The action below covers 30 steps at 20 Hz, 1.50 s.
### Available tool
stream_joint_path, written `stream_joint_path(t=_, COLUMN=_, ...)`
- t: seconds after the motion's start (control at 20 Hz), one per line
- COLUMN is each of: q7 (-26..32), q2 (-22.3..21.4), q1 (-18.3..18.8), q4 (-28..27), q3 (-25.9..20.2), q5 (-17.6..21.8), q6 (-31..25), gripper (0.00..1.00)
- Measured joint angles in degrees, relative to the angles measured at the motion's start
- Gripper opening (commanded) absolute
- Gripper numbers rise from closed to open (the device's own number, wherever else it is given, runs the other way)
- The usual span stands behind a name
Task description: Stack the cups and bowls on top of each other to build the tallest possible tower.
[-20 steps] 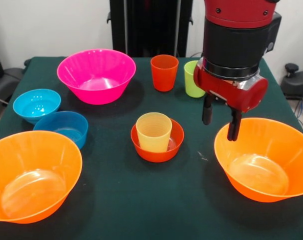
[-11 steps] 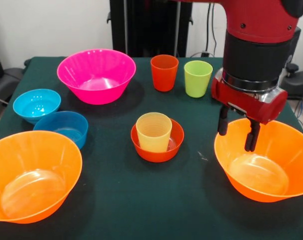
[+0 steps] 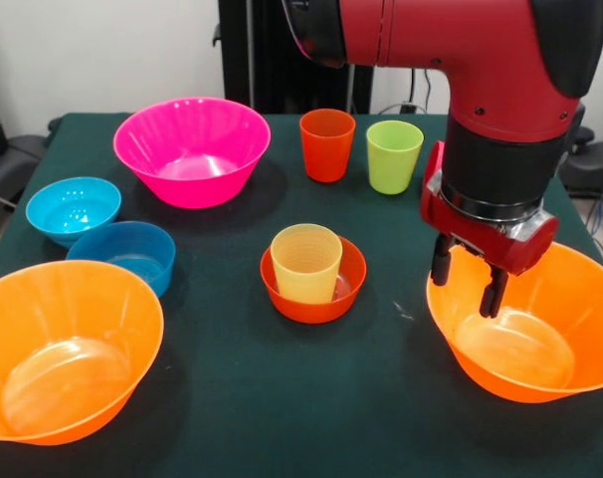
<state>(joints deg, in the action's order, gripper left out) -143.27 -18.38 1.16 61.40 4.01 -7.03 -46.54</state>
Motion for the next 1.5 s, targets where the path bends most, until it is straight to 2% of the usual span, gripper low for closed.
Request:
stream_joint_path(t=0.85, q7=0.00, q2=-0.59, q1=0.12, q4=0.32, q3=0.00, q5=0.00, q6=0.00, gripper=1.00)
stream_joint_path(t=1.5, q7=0.00, q2=-4.77, q1=2.03, q4=0.33, q3=0.02, q5=0.07, q6=-0.01, gripper=1.00)
